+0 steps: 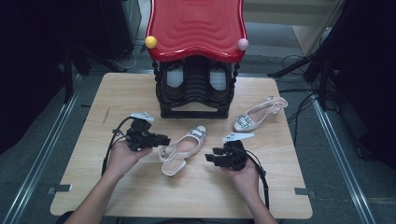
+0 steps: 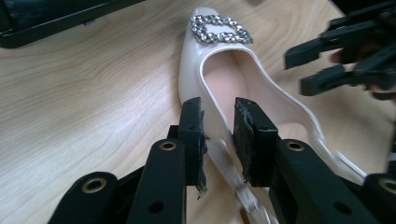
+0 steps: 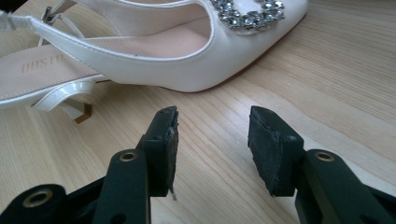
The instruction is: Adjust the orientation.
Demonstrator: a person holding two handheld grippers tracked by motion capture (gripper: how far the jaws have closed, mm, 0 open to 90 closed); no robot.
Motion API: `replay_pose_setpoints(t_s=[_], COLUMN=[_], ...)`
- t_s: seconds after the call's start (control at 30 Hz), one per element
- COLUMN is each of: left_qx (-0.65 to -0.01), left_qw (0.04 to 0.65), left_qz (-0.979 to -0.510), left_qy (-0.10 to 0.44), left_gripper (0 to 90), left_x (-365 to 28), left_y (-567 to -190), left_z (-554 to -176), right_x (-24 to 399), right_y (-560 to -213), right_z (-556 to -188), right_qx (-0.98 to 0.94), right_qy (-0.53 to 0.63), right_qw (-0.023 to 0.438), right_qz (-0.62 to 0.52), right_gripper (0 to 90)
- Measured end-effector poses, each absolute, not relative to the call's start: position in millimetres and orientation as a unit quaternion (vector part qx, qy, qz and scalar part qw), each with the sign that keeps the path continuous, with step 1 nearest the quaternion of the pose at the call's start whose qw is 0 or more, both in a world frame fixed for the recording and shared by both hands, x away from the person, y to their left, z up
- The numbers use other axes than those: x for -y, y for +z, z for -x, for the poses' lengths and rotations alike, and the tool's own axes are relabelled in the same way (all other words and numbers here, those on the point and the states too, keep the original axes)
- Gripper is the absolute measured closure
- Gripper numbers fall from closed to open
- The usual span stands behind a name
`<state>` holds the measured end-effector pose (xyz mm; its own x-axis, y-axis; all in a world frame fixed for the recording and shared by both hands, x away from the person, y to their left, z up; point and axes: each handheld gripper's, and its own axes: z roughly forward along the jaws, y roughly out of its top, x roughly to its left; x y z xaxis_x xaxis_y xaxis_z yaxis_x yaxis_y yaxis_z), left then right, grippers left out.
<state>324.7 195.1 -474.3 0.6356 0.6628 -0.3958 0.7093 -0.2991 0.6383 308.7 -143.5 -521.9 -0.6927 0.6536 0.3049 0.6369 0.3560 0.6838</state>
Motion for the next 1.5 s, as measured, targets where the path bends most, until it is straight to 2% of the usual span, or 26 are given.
replay_pose_setpoints(t_s=[0.2, 0.43, 0.57, 0.97, 1.3, 1.5], left_qx=[-0.448, -0.443, -0.435, -0.434, -0.42, -0.411], left_qw=[0.405, 0.373, 0.363, 0.368, 0.367, 0.367], left_qz=[-0.797, -0.814, -0.823, -0.821, -0.828, -0.832], left_qy=[-0.027, -0.043, -0.042, -0.05, -0.058, -0.067], left_gripper=[82.6, 83.8, 83.2, 83.7, 83.6, 81.0], left_x=[-217, -202, -190, -184, -175, -170], left_y=[-476, -496, -501, -504, -504, -506], left_z=[-320, -315, -310, -298, -291, -290], right_x=[135, 123, 115, 102, 104, 101], right_y=[-522, -525, -526, -529, -535, -533], right_z=[-313, -319, -324, -328, -335, -331], right_qx=[-0.827, -0.819, -0.822, -0.829, -0.808, -0.809], right_qy=[0.409, 0.422, 0.419, 0.418, 0.441, 0.436], right_qw=[0.005, -0.024, -0.018, 0.023, -0.004, 0.028], right_qz=[-0.385, -0.388, -0.386, -0.369, -0.389, -0.393], right_gripper=[57.5, 82.2, 89.5, 90.0, 90.0, 90.0])
